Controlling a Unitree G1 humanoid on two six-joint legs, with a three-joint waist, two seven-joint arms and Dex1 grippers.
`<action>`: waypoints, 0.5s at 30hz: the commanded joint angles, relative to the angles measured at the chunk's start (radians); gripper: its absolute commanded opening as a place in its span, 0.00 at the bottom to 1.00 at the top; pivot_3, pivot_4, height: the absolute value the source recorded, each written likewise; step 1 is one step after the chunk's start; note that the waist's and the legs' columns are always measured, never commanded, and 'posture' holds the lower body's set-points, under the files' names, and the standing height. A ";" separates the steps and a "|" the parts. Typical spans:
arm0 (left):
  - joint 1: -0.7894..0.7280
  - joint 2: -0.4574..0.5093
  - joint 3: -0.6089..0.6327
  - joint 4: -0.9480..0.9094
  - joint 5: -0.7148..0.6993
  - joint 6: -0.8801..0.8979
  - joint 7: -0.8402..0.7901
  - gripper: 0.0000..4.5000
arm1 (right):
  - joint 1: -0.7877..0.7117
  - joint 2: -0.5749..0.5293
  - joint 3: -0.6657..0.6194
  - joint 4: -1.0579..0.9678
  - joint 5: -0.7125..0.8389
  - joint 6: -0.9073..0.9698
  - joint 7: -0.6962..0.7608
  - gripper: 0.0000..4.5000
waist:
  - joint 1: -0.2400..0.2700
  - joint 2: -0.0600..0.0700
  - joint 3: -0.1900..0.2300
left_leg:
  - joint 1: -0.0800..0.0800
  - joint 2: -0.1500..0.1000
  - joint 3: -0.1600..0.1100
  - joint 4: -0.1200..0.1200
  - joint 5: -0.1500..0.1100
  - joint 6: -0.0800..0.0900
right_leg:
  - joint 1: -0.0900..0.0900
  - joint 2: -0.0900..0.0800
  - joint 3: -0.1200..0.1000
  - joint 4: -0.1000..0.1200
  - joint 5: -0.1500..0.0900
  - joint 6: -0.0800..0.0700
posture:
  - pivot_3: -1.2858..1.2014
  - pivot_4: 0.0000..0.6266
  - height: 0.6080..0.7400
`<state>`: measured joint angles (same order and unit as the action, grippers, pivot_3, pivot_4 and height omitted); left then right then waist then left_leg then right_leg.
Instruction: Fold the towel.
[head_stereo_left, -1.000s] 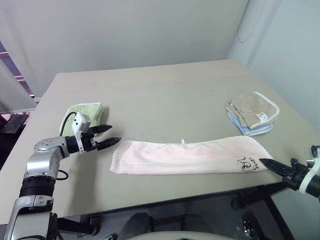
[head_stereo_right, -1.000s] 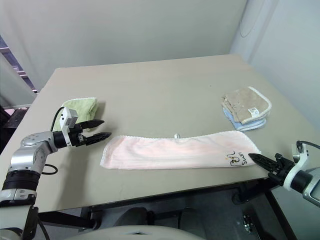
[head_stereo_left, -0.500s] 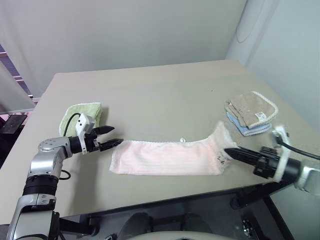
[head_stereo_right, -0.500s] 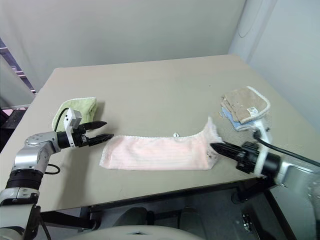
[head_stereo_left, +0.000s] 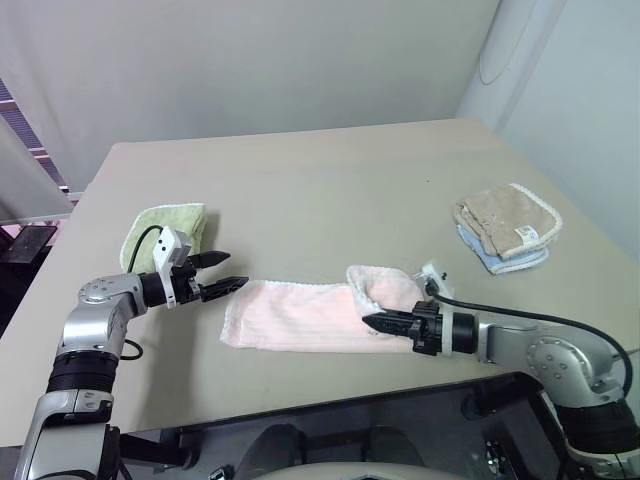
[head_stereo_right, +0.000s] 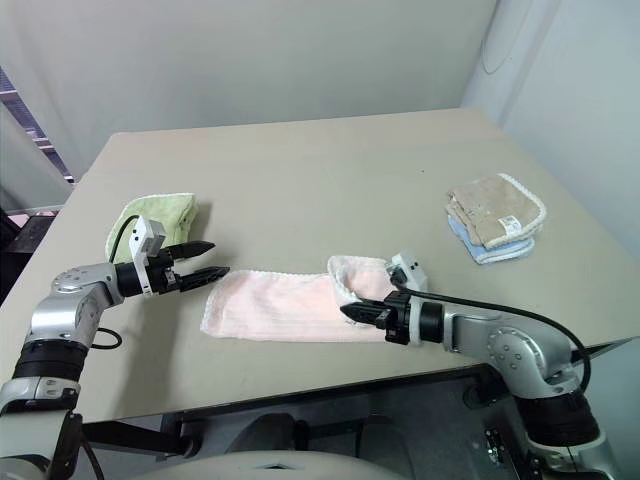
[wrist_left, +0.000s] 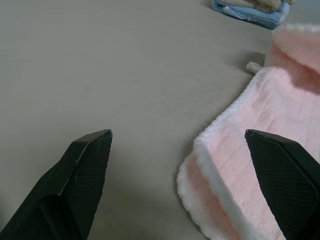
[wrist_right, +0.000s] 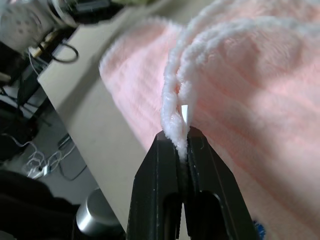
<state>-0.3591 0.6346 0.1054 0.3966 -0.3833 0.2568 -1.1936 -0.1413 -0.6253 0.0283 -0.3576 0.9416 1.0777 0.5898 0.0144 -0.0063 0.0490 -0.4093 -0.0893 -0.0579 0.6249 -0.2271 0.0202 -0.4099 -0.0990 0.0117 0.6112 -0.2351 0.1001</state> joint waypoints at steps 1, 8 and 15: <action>-0.003 0.015 0.031 -0.036 -0.017 -0.008 0.006 1.00 | -0.014 0.017 0.028 -0.002 -0.033 -0.023 0.027 0.01 | 0.000 0.000 0.000 | 0.000 0.000 0.000 0.001 0.000 0.000 | 0.000 0.000 0.000 0.000 0.000 0.000 | 0.52 0.00 1.00; -0.005 0.008 0.034 -0.042 -0.023 -0.008 0.009 1.00 | -0.022 0.041 0.042 0.000 -0.074 -0.036 0.032 0.32 | 0.000 0.000 0.000 | 0.000 0.000 0.000 0.004 0.000 0.000 | 0.001 0.001 0.000 0.000 0.002 0.001 | 0.52 0.00 1.00; -0.022 0.011 0.026 -0.069 -0.054 0.055 -0.018 1.00 | -0.004 0.048 -0.043 -0.055 -0.027 -0.064 0.067 0.89 | 0.000 0.000 0.000 | 0.000 0.000 0.000 0.004 0.000 0.000 | 0.001 0.001 0.000 0.001 0.002 0.002 | 0.52 0.00 1.00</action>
<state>-0.3585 0.6345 0.1123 0.3642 -0.4091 0.2983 -1.1994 -0.1381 -0.5688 0.0446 -0.3564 0.8757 1.0396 0.6272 0.0145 -0.0061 0.0491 -0.4090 -0.0892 -0.0580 0.6291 -0.2272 0.0201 -0.4086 -0.0977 0.0117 0.6123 -0.2331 0.1017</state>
